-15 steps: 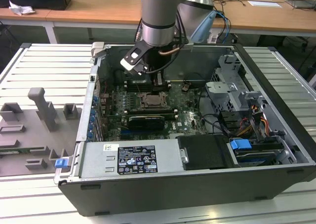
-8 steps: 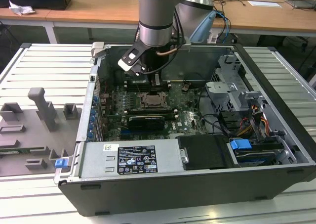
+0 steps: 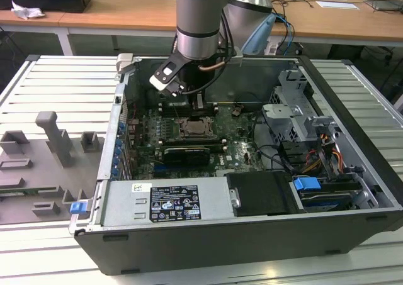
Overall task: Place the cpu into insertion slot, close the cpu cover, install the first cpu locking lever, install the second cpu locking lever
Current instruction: 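Install the first cpu locking lever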
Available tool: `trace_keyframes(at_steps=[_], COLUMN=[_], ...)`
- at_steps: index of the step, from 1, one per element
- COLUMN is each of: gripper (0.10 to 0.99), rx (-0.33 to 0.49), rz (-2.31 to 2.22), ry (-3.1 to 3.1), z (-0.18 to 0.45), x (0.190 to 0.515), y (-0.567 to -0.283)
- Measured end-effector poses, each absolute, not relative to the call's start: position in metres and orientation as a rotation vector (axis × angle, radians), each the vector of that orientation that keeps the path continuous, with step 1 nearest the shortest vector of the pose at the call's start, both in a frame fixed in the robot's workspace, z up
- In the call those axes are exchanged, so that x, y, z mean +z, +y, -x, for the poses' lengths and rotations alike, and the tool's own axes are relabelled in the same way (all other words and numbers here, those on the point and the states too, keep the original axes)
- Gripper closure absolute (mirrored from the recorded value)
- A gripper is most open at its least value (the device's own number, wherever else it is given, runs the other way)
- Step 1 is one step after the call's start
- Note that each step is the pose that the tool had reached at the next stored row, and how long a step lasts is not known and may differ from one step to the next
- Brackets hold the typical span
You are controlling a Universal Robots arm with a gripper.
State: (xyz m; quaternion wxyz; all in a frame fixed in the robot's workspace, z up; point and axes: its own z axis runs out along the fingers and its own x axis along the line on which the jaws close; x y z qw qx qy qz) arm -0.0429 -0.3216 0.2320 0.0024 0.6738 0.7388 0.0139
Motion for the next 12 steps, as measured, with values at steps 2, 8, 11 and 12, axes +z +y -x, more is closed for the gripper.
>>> trace_keyframes(at_steps=[2, 8, 11, 12], gripper=[0.980, 0.980, 0.980, 0.980], rx=[0.044, 0.044, 0.044, 0.044], rz=[-2.114, -2.114, -2.114, -2.114], ry=[2.317, 2.317, 2.317, 2.317], z=[0.043, 0.043, 0.043, 0.043], x=[0.235, 0.238, 0.245, 0.247], y=[-0.321, -0.322, -0.322, -0.322])
